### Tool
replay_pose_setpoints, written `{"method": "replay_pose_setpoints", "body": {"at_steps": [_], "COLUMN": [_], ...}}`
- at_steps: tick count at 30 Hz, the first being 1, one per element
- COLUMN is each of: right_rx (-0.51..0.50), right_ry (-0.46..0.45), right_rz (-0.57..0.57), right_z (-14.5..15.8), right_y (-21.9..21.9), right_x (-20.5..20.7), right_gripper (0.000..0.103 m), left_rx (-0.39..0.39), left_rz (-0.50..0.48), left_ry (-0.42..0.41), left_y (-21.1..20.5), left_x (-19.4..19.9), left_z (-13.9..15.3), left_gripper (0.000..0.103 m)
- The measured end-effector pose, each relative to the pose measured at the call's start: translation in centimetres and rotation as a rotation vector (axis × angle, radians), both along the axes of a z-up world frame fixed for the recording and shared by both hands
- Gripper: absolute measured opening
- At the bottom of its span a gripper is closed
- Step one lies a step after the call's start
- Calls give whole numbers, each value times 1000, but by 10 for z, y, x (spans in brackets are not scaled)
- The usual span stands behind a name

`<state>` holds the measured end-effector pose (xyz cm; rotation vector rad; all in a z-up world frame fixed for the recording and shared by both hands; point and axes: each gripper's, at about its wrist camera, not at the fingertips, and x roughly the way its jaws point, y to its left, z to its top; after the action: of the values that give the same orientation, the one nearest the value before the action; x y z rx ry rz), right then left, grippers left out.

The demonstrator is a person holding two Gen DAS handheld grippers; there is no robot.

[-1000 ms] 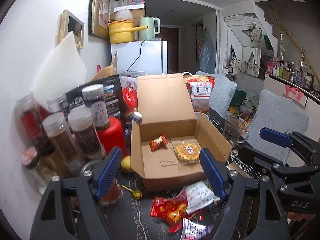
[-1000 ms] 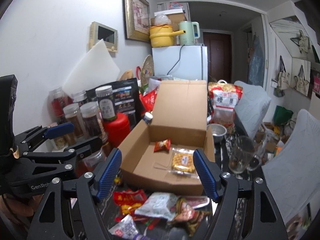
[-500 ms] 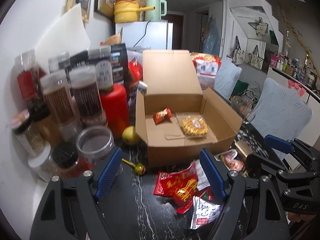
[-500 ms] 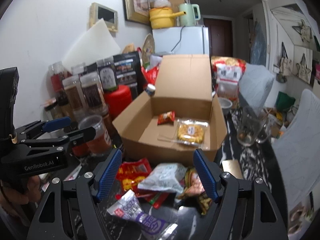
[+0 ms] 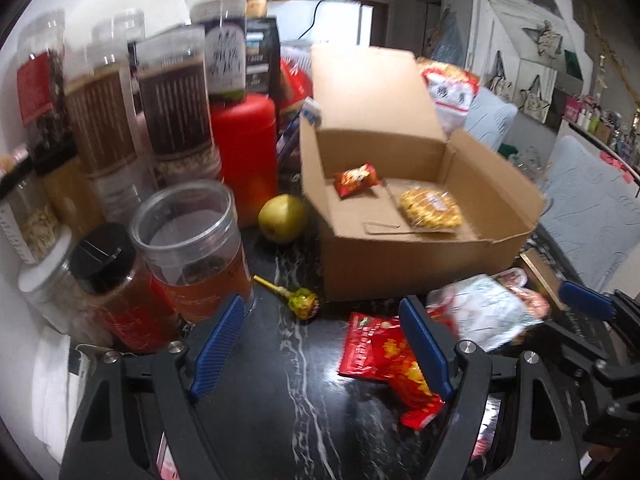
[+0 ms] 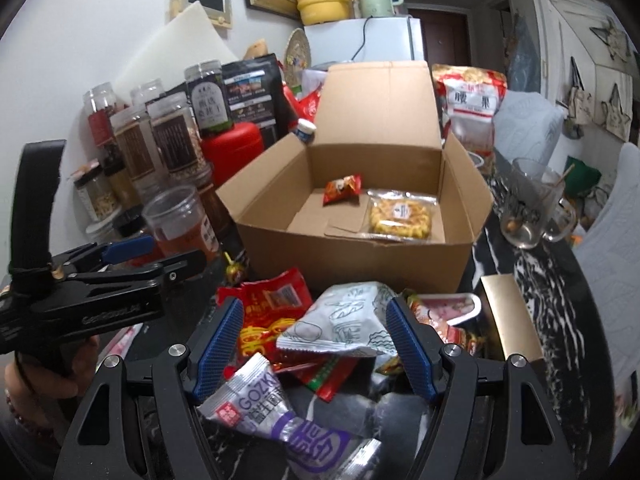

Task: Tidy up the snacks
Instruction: 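Grasp the yellow lollipop with the left gripper while the right gripper grasps the GOZKI bag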

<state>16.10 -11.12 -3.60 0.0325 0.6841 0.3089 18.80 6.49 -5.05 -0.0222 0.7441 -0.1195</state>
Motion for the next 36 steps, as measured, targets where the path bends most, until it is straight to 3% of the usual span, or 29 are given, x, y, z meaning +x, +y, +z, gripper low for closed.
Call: {"method": "replay_pose_setpoints", "body": {"at_steps": [7, 10, 19, 23, 29, 36], "right_rx": [-3, 6, 28, 32, 26, 15], "right_ry": [4, 10, 55, 83, 131, 134], "right_rz": [8, 15, 14, 5, -25, -44], "right_z": [-9, -11, -23, -27, -34, -34], "right_y": [1, 2, -2, -6, -9, -13], "right_x": [16, 22, 41, 46, 50, 39], "right_gripper": [74, 74, 74, 74, 74, 74], "left_rx": [16, 25, 39, 62, 44, 13], "left_rz": [18, 25, 39, 27, -8, -42], "left_ry": [61, 88, 187, 172, 168, 101], "left_y": [4, 4, 0, -5, -9, -12], "left_x": [30, 42, 71, 73, 68, 33], "left_z": [-31, -41, -72, -76, -73, -40], "left_gripper": [80, 75, 48, 27, 27, 27]}}
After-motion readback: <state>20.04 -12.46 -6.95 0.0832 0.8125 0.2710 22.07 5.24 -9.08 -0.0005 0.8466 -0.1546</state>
